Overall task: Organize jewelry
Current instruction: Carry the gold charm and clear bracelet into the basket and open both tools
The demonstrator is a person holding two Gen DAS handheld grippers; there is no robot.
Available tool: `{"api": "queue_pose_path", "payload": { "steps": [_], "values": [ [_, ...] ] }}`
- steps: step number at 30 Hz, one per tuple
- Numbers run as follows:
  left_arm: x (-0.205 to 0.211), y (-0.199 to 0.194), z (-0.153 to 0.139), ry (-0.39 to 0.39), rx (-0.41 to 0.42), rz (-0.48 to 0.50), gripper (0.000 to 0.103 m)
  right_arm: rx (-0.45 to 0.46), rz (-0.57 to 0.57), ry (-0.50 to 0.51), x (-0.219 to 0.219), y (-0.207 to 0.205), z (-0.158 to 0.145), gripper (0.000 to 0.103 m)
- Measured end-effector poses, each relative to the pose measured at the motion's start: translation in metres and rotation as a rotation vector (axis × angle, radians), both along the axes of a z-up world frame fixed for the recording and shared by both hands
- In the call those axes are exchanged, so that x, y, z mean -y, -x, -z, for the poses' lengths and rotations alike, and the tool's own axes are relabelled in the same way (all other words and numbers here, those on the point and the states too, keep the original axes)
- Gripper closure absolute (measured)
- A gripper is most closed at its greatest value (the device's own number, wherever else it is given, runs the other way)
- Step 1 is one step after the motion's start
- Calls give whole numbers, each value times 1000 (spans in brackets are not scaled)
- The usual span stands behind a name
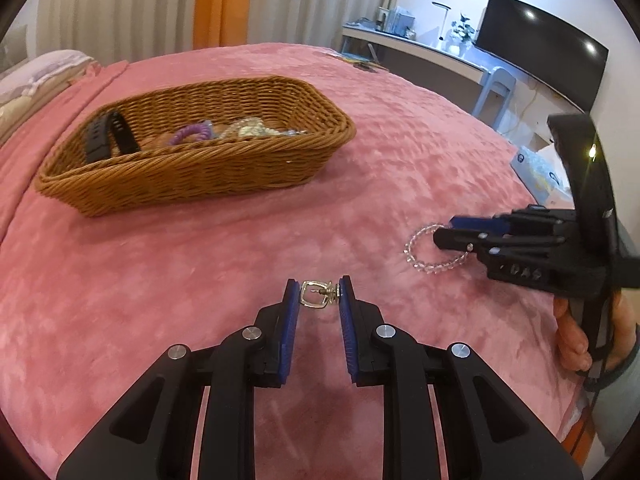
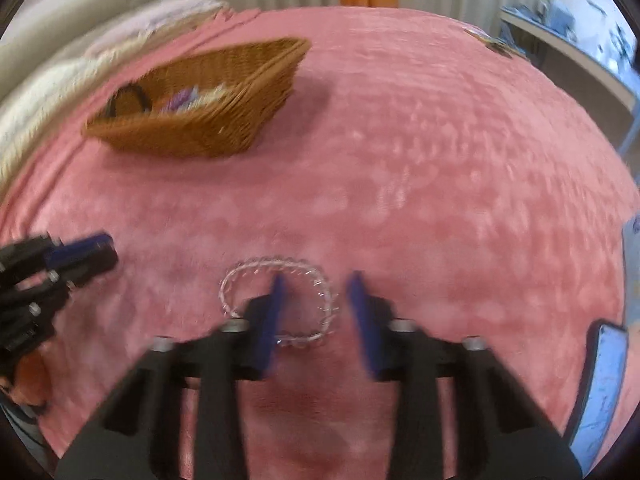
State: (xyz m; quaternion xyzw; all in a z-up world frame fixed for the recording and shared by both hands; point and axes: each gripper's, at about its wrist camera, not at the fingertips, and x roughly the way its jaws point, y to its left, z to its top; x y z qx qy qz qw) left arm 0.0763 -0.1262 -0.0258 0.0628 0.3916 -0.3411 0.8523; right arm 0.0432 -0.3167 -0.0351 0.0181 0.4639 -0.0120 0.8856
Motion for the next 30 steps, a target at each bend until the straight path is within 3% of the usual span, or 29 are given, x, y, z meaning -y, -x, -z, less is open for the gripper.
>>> {"api": "queue_pose_path", "payload": {
  "steps": [2,10,17,23,30],
  "values": [
    [-4,0,-2,8,4,-6,84,-1,-38,-29,-6,1,-1,97],
    [-22,5,-21,39,50,-28,84,101,-108,-100,-24,10,-46,97],
    [-37,3,-63,82,139,-51,84,197,-142,-81,-42,11,-97,97],
    [-40,-15,-103,117,217,-59,84,272,-167,-75,-54,-11,-134,97],
    [-27,-51,-124,140,257,-73,84,311,-149,-94,-55,-63,-146,97]
  ]
}}
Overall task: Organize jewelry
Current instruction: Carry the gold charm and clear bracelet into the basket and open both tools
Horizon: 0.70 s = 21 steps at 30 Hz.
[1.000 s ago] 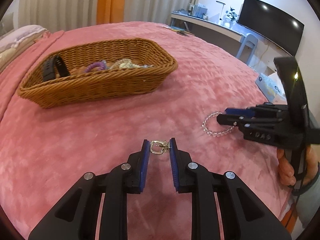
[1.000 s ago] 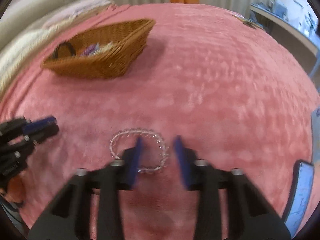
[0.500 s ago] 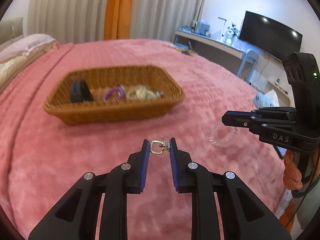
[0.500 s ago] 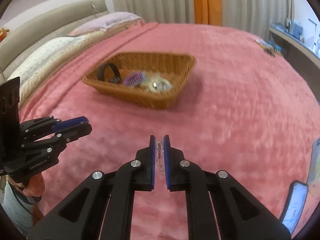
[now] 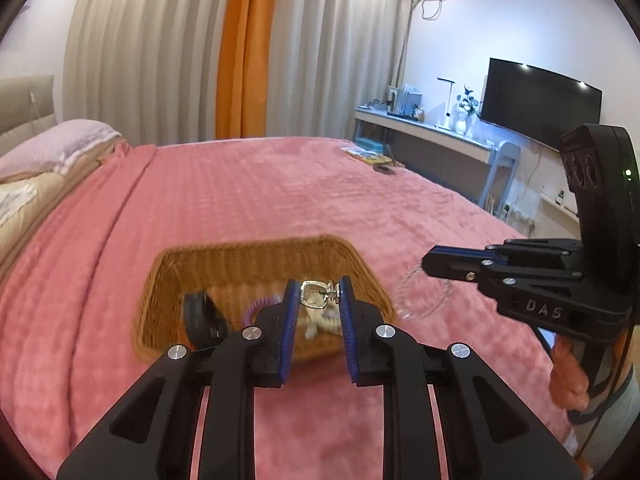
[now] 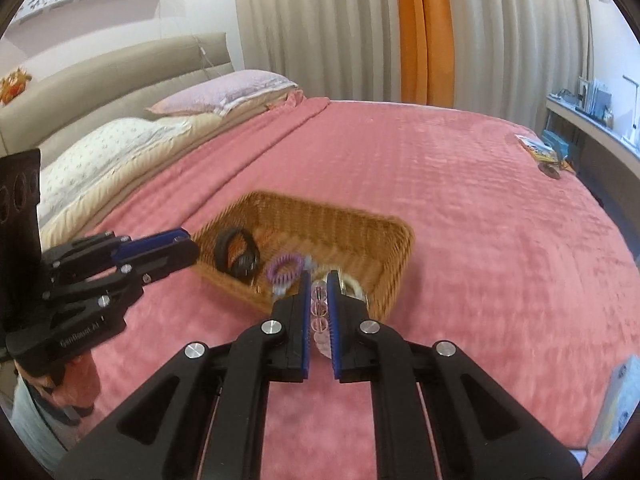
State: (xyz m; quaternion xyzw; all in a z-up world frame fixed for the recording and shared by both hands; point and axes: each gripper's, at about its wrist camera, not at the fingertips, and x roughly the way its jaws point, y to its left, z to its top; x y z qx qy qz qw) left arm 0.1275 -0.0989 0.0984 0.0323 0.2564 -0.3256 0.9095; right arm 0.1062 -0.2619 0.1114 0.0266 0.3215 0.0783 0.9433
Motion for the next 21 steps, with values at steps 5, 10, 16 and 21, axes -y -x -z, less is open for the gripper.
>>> {"api": "queue_pose_path", "payload": {
  "steps": [5,10,16,21],
  "values": [
    [10,-48,15,10,-50,-15,84,-19,-3,-40,0,-48,16,97],
    [20,-88,46,-12,-119,-36,84,-48,15,-56,1,-91,44,97],
    [26,-109,71,-25,-168,-48,84,-102,34,-62,6,-116,73,97],
    [24,-112,75,-26,-184,-40,77,-138,18,-126,14,-120,82,96]
  ]
}}
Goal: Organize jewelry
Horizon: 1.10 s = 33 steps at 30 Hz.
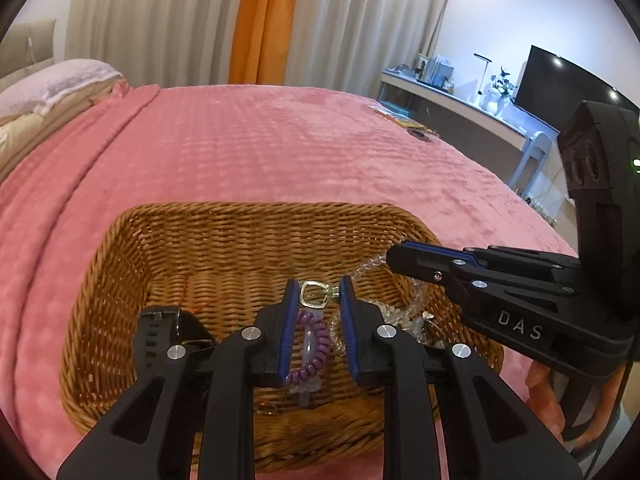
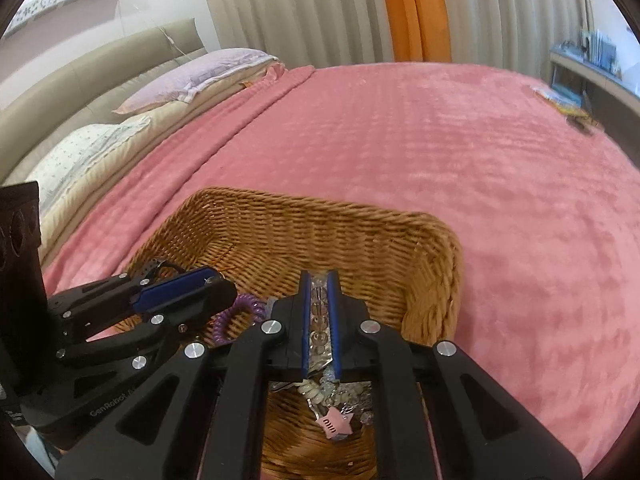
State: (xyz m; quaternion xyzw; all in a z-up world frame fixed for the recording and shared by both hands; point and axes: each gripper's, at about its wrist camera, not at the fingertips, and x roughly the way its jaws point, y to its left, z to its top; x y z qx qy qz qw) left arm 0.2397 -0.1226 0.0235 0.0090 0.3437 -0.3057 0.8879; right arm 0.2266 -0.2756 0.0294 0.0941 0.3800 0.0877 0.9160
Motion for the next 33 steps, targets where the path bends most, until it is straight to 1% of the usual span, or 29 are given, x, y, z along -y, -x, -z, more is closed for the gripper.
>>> {"api": "queue_pose_path", "payload": {
  "steps": [1,2,6,8,10,12,14,16,17,18,19,20,21,22,24,25,26,27,30,33],
  "values": [
    [-2,0,-2,9,1,1,67,-6,-2,-14,2,0,0,96],
    [-7,3,-6,24,8,-5,61,-9,1,-19,3,2,-1,96],
    [-24,20,-27,72,36,-3,51,-13,14,-36,6,16,-13,95],
    [-36,35,-41,90,68,-19,37,13,14,-45,5,30,-23,95],
    [-48,50,-55,101,101,-34,35,34,12,-55,3,44,-32,95],
    [-63,69,-67,114,129,-51,32,57,-3,-93,1,63,-41,95],
    [-78,90,-78,133,155,-77,27,95,-1,-90,-5,89,-50,94],
    [-89,108,-82,137,178,-94,26,120,-1,-82,-10,110,-57,90],
    [-94,120,-84,133,192,-106,24,131,2,-79,-13,121,-59,82],
    [-98,128,-84,130,202,-115,22,149,6,-78,-16,135,-60,71],
    [-100,138,-82,126,211,-125,19,165,11,-75,-18,145,-61,64],
    [-104,149,-80,118,223,-140,17,196,26,-64,-21,161,-62,49],
    [-107,158,-78,114,231,-153,16,218,39,-48,-23,171,-64,39],
    [-109,166,-75,108,239,-167,16,239,54,-23,-25,181,-64,36],
    [-113,185,-67,88,269,-206,15,284,92,40,-31,201,-64,24],
    [-115,190,-64,82,279,-220,14,306,107,59,-34,210,-63,20],
    [-115,198,-60,72,300,-246,14,330,118,74,-36,218,-61,12],
    [-117,204,-56,67,314,-263,13,361,128,92,-39,227,-59,8],
    [-117,215,-46,36,348,-327,12,408,156,153,-46,239,-48,8],
    [-111,217,-34,0,362,-354,12,405,169,186,-52,236,-32,8]
  ]
}}
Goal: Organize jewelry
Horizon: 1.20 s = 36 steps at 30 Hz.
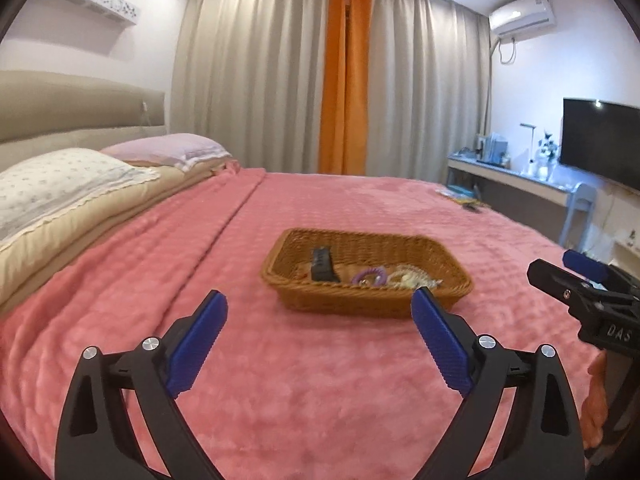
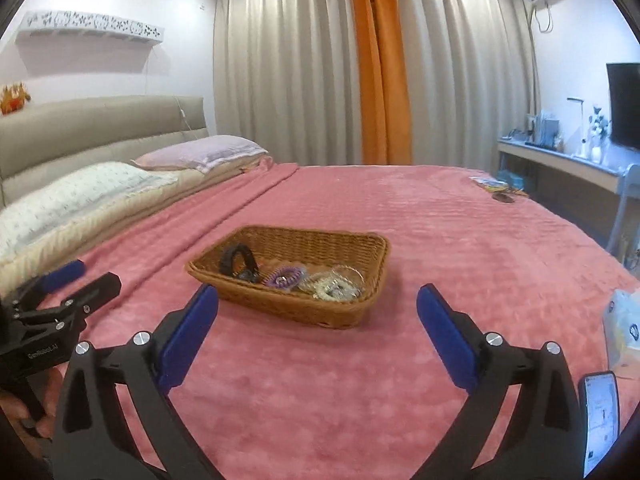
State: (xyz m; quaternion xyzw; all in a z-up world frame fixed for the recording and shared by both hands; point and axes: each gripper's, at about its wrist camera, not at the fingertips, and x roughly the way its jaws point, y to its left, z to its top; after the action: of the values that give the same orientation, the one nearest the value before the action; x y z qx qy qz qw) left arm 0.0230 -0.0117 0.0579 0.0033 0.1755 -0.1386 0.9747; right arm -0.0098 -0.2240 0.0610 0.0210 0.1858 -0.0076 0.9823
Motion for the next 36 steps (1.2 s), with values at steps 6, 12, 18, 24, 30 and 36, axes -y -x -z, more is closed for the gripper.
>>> {"api": "queue_pose_path", "payload": {
  "steps": [6,12,18,24,30,36],
  "values": [
    [3,-6,23,-4,19,-88,12,-7,15,-16,6,-9,26,8],
    [4,-11,35,-7,-2,-109,12,5,45,-1,7,-7,37,8],
    [6,-10,36,-13,2,-113,11,27,62,35,0,-2,38,8],
    [6,-10,36,-13,6,-118,11,34,84,40,1,0,38,8],
    [7,-10,36,-18,8,-114,11,37,119,51,1,1,38,8],
    [7,-10,36,-18,8,-114,11,62,208,103,-2,6,39,8]
  ]
}}
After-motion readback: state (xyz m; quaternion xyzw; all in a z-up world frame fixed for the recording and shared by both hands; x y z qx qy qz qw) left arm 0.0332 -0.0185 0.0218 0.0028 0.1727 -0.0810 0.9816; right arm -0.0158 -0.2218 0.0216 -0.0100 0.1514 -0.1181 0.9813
